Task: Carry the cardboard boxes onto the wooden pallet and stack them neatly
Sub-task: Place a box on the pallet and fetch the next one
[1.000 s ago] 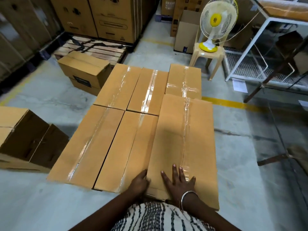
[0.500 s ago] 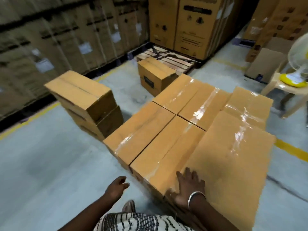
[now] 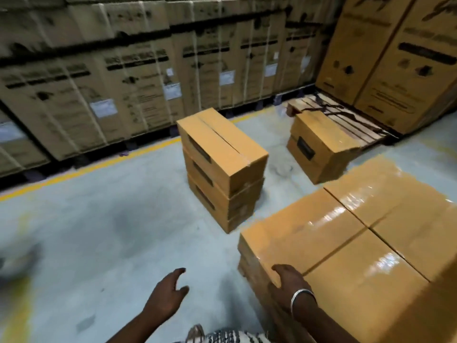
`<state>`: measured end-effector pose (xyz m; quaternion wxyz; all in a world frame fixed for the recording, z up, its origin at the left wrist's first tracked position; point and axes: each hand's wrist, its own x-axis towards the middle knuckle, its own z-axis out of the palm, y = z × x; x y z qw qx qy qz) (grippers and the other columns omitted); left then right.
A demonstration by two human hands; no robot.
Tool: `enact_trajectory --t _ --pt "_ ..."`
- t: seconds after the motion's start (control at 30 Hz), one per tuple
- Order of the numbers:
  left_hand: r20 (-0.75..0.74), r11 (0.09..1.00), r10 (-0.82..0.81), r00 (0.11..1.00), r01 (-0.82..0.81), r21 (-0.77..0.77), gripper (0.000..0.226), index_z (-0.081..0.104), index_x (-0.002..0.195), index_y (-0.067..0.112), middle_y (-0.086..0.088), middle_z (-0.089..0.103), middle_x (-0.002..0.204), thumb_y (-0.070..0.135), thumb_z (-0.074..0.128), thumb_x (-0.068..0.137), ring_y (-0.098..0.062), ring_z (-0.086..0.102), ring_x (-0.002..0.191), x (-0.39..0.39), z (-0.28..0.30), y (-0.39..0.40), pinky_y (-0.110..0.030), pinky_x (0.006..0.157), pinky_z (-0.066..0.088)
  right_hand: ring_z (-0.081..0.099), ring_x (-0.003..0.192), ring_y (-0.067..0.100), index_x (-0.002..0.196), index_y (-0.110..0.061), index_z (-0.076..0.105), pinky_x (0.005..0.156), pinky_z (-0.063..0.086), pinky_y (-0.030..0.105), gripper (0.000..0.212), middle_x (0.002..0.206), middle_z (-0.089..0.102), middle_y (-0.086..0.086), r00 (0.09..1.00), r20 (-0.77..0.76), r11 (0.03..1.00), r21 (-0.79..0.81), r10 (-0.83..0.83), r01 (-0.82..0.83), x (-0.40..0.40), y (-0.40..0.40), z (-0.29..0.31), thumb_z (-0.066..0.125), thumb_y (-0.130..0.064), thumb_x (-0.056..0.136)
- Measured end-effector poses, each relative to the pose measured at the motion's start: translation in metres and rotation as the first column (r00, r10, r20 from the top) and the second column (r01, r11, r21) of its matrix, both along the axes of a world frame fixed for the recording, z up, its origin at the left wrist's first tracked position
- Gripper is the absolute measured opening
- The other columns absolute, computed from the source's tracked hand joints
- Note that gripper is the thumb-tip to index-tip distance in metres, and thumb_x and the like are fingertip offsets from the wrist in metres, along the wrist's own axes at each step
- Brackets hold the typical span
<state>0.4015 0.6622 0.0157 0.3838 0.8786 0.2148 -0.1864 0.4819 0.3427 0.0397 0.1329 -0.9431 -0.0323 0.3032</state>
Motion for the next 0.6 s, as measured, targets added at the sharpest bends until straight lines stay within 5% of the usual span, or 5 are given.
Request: enact_trajectory --t 0.1,0.37,0.6 --pt "0.025 1.0 0.024 0.999 -0.024 -0.001 0.051 0.041 0.144 0.023 0.002 0.043 0.151 0.028 0.057 0.097 -0.016 0.04 0.139 0.025 0.01 0.05 -0.027 0.109 0.03 0.048 0.131 0.02 0.142 -0.023 0.046 0.107 0.036 0.026 0.076 0.143 0.05 0.003 0.999 -0.028 0.999 0.037 -0.027 0.028 0.038 0.051 -0.008 0.042 -0.056 0.073" --pt "0.05 0.988 0.146 0.988 -0.143 -0.062 0.049 0.046 0.142 0.023 0.006 0.048 0.147 0.023 0.06 0.095 -0.016 0.046 0.134 0.117 0.019 0.139 -0.028 0.108 0.034 0.057 0.122 0.022 0.131 -0.022 0.057 0.097 0.042 0.026 0.047 0.132 0.062 0.004 0.986 -0.036 0.98 0.106 -0.163 0.166 0.144 0.134 -0.014 0.065 -0.037 0.088" --pt "0.078 0.993 0.113 0.991 -0.109 -0.048 0.049 0.045 0.142 0.023 0.007 0.048 0.146 0.022 0.06 0.095 -0.014 0.043 0.136 0.246 0.019 0.183 -0.028 0.109 0.034 0.058 0.118 0.031 0.125 -0.018 0.062 0.096 0.043 0.031 0.041 0.13 0.062 0.016 0.878 -0.101 0.827 0.302 -0.467 0.474 0.275 0.17 -0.043 0.072 -0.028 0.086"
